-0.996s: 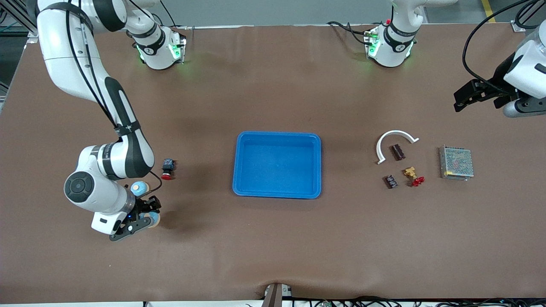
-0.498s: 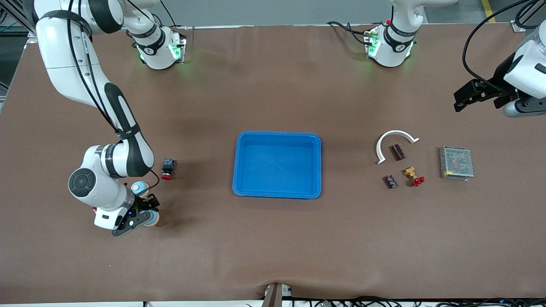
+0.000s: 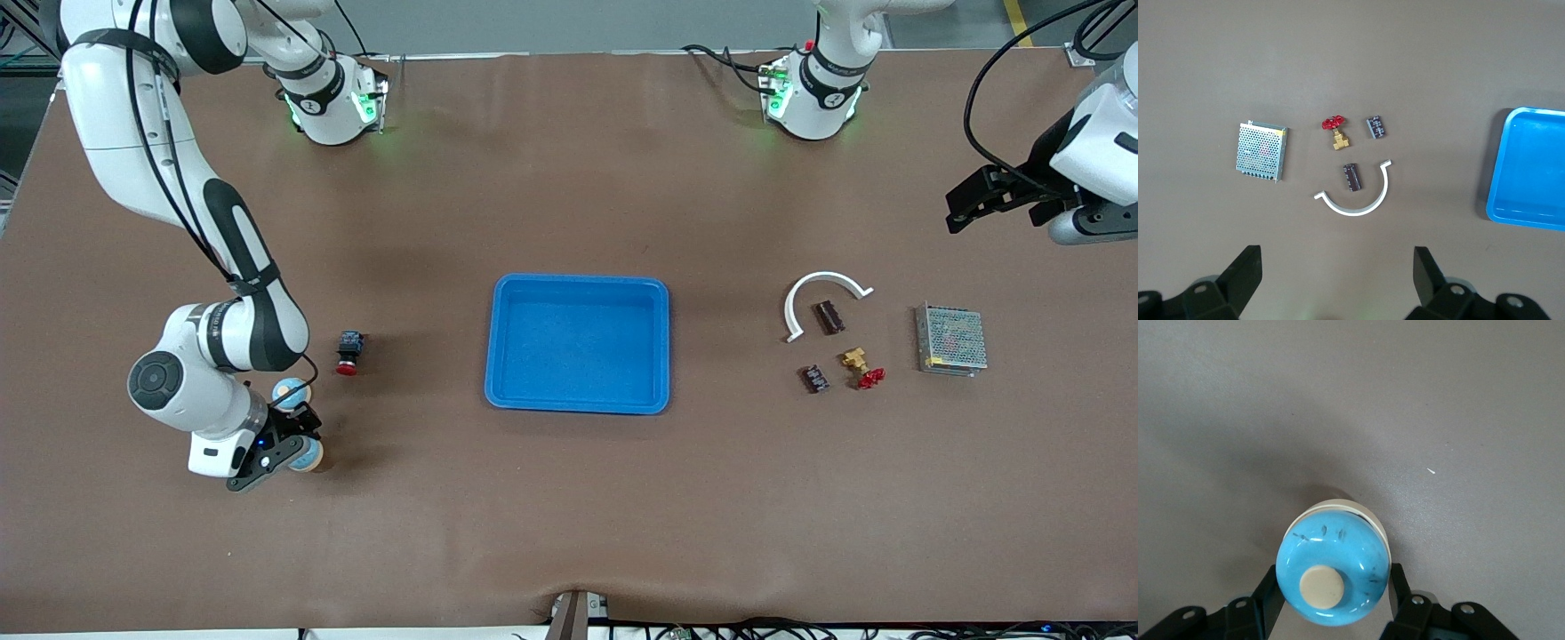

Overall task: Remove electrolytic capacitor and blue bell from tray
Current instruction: 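Lower the bell beside the first bell and open the right gripper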

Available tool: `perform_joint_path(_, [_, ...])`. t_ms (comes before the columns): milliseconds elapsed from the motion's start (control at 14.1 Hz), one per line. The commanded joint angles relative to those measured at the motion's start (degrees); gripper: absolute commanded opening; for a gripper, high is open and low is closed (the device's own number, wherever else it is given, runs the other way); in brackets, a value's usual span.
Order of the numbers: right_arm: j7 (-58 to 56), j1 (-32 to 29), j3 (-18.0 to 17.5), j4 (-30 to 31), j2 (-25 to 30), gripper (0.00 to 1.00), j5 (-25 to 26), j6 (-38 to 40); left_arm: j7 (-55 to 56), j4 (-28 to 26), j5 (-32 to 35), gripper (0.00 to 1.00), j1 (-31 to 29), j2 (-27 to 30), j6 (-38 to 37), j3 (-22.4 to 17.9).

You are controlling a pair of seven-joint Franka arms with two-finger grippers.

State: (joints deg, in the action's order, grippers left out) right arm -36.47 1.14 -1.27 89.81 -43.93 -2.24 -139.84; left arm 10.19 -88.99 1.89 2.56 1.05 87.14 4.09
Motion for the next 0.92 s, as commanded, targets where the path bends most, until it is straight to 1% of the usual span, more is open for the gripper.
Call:
perform_joint_path(0, [-2.73, -2.54, -2.77, 0.63, -0.36, 0.54, -1.1, -1.22, -0.96, 1.1, -0.84, 1.0, -0.27, -0.34, -1.18, -0.13])
perform_joint_path(569, [-3.17, -2.9, -2.95, 0.72, -0.98, 0.54, -1.37, -1.75, -0.96, 1.18, -0.92, 1.0, -0.27, -0.34, -1.18, -0.13])
perform_joint_path(640, [-3.17, -2.72, -2.95, 0.64, -0.98, 0.56, -1.98, -1.58, -0.96, 1.18, -0.92, 1.0, -0.27, -0.34, -1.09, -0.13])
perform_joint_path(711, [-3.09, -2.64, -2.95, 0.55, -0.98, 0.66, -2.42, -1.31, -0.96, 1.18, -0.84, 1.0, -0.27, -0.34, -1.18, -0.13])
perform_joint_path(782, [-2.74, -2.55, -2.95, 0.2, -0.89, 0.97, -2.94, -0.88, -0.96, 1.18, -0.84, 1.0, -0.27, -0.34, -1.09, -0.13])
perform_joint_path(854, [-2.56, -2.46, -2.95, 0.02, -0.8, 1.0, -3.47, -0.7, -0.96, 1.18, -0.84, 1.0, -0.27, -0.34, -1.09, -0.13])
